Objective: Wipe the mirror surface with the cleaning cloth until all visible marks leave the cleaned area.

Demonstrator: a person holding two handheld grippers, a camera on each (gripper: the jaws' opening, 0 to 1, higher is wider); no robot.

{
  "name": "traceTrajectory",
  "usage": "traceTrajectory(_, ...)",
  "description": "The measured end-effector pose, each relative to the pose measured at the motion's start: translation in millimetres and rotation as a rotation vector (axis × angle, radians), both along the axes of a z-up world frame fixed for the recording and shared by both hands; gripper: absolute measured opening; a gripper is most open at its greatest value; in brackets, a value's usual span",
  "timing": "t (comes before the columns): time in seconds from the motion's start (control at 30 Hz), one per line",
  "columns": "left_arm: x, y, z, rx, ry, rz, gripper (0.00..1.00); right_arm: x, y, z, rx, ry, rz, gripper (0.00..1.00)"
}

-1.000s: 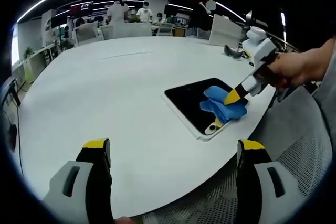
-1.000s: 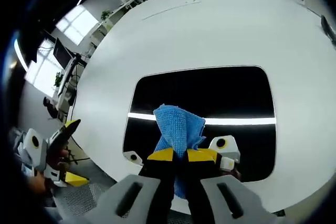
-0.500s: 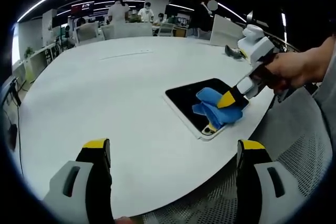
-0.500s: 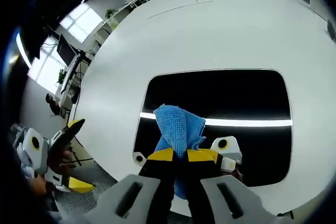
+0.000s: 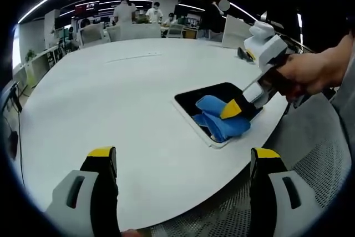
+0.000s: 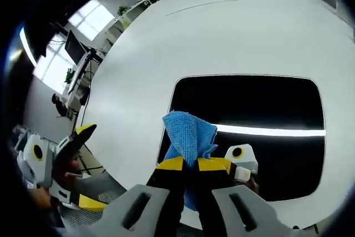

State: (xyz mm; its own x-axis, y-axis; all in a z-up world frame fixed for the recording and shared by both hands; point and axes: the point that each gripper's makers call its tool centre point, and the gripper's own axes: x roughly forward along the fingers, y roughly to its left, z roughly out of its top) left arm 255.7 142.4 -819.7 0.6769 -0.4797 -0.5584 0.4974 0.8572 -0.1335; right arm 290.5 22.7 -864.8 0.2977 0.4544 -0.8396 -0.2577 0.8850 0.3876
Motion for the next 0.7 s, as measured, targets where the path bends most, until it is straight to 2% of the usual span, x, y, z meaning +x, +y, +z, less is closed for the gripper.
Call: traceTrajectory(0.7,-0.7,-0.2,-1.3,0.004,0.005,-0.004,0.99,1.3,15.8,-0.1,0.017,0.01,0.027,0.01)
